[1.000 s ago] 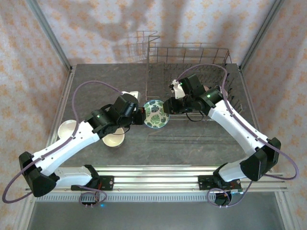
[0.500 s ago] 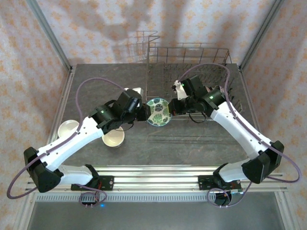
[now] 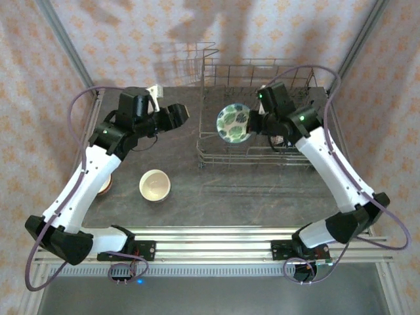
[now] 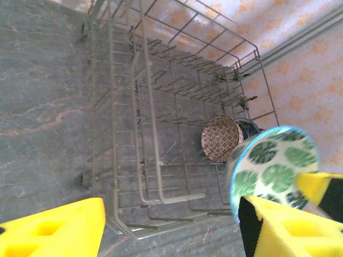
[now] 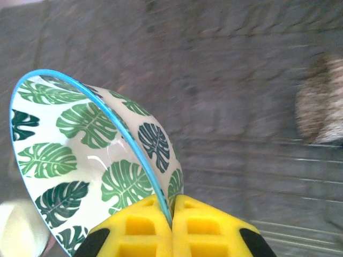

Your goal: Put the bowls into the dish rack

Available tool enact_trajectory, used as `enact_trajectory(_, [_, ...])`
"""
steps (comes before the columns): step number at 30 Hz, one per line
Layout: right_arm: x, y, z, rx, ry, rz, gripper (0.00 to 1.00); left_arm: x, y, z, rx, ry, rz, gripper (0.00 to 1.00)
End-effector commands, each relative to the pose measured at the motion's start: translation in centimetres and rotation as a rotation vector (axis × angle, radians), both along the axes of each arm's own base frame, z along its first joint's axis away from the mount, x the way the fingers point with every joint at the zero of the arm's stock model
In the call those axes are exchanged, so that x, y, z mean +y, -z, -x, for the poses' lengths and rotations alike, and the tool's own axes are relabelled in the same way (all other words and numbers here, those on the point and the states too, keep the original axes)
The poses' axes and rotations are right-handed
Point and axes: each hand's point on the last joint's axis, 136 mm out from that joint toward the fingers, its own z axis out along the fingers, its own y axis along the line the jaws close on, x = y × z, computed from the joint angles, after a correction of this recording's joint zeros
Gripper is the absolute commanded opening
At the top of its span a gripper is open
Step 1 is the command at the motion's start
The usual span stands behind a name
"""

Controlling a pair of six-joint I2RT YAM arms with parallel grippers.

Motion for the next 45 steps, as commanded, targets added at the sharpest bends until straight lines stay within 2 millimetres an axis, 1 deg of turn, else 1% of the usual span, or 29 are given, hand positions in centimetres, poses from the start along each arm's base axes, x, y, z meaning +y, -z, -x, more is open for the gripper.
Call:
enact_trajectory(1, [-6.5,-3.2,-1.9,-0.098,0.32,0.221,0.0,0.2,1.9,-0.5,0.014,0.068,0.009,0.67])
enact_trajectory(4, [-10.5,-4.6,-2.3,-0.144,0.5,0.437,0.0,1.0,4.1,-1.4,0.051,0.074,0.059,0.67])
enact_trajectory(7, [-12.0,-5.1,-2.6,-0.157,0.573,0.555,0.0,1.7,6.8,-2.1,0.098,0.069,0.055,0.67])
enact_trajectory(10, [-12.6,-5.3,-3.5,-0.166,0.618,0.665,0.0,2.2,9.7,-2.2,0.179,0.066,0.003,0.67])
enact_trajectory(12, [-12.9,-5.2,-4.2,-0.174,0.656,0.742,0.0,2.3,11.1,-2.3,0.204,0.066,-0.011,0.67])
enact_trajectory(16, [-13.0,-5.1,-5.1,-0.18,0.698,0.862,0.0,3.1,14.2,-2.9,0.254,0.028,-0.064,0.67])
enact_trajectory(19, [-12.4,-4.5,-5.7,-0.169,0.695,0.937,0.0,2.7,16.1,-3.0,0.312,0.038,-0.055,0.67])
enact_trajectory(20, [-12.1,-4.2,-5.8,-0.17,0.69,0.955,0.0,2.5,17.0,-3.0,0.329,0.041,-0.055,0.66])
enact_trajectory(23, [-10.9,-3.3,-6.2,-0.165,0.657,0.988,0.0,2.5,18.7,-2.9,0.368,0.04,-0.068,0.66])
enact_trajectory(25, [-10.4,-2.8,-6.2,-0.164,0.64,1.005,0.0,2.2,19.5,-2.7,0.388,0.05,-0.074,0.66])
enact_trajectory(27, [-10.3,-2.5,-6.1,-0.161,0.644,1.0,0.0,1.6,20.1,-2.5,0.402,0.069,-0.083,0.66])
enact_trajectory(31, [-9.9,-1.9,-5.9,-0.158,0.633,1.013,0.0,-0.1,20.8,-2.1,0.42,0.12,-0.101,0.66])
enact_trajectory(34, [-9.4,-1.2,-6.0,-0.159,0.618,1.033,0.0,-1.2,21.1,-1.7,0.428,0.157,-0.111,0.66])
enact_trajectory(41, [-9.4,-0.1,-6.0,-0.152,0.611,1.075,0.0,-4.2,21.7,-0.3,0.445,0.243,-0.098,0.66])
enact_trajectory(45, [-9.1,0.4,-6.5,-0.143,0.568,1.149,0.0,-5.7,21.8,0.4,0.45,0.289,-0.082,0.66])
